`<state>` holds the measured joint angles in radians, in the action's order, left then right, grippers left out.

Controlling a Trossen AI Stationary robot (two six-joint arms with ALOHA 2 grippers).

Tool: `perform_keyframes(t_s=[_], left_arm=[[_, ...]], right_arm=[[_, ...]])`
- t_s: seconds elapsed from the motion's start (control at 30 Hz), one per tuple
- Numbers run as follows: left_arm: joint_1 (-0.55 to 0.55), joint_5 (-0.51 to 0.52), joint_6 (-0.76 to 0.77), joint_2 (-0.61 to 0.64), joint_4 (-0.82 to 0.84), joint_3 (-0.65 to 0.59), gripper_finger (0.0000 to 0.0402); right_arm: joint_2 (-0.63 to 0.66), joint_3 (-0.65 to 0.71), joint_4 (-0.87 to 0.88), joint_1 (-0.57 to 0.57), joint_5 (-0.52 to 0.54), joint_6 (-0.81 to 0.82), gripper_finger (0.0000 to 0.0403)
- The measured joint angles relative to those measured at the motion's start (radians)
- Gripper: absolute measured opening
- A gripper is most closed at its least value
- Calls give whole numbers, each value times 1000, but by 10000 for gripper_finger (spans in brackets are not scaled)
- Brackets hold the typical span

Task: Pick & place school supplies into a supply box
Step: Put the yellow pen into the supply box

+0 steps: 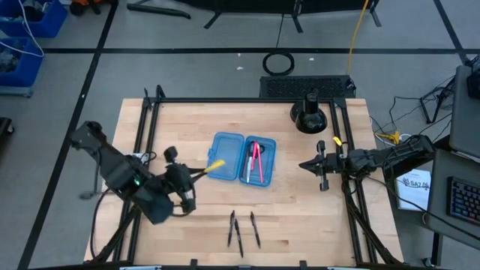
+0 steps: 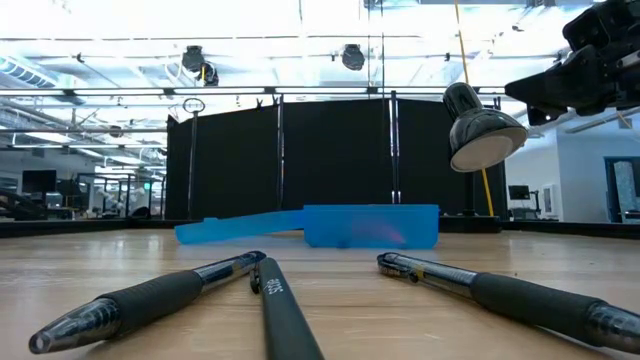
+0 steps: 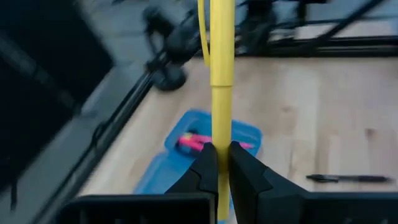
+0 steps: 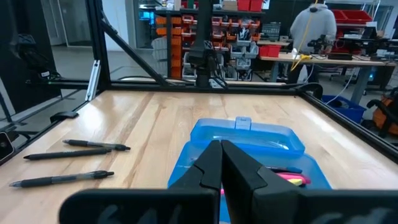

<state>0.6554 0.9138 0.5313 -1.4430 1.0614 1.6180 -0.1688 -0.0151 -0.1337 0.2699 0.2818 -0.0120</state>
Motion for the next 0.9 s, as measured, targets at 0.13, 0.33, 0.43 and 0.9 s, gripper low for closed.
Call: perform_keyframes(t_s=[0.13, 0.33, 0.43, 0.9], left_arm=[[-51, -121, -302, 46, -130, 0, 17], [-147, -249, -510, 177, -173, 1, 17], [-216, -322, -605, 244, -201, -31, 17], [-478, -748, -662, 772, -1083, -974, 17]], right_arm=[[0, 0, -4, 0, 0, -5, 0], [0, 0, -15, 0, 0, -7, 0], [0, 0, -16, 0, 1, -27, 0], [0, 0, -99, 0, 3, -108, 0]])
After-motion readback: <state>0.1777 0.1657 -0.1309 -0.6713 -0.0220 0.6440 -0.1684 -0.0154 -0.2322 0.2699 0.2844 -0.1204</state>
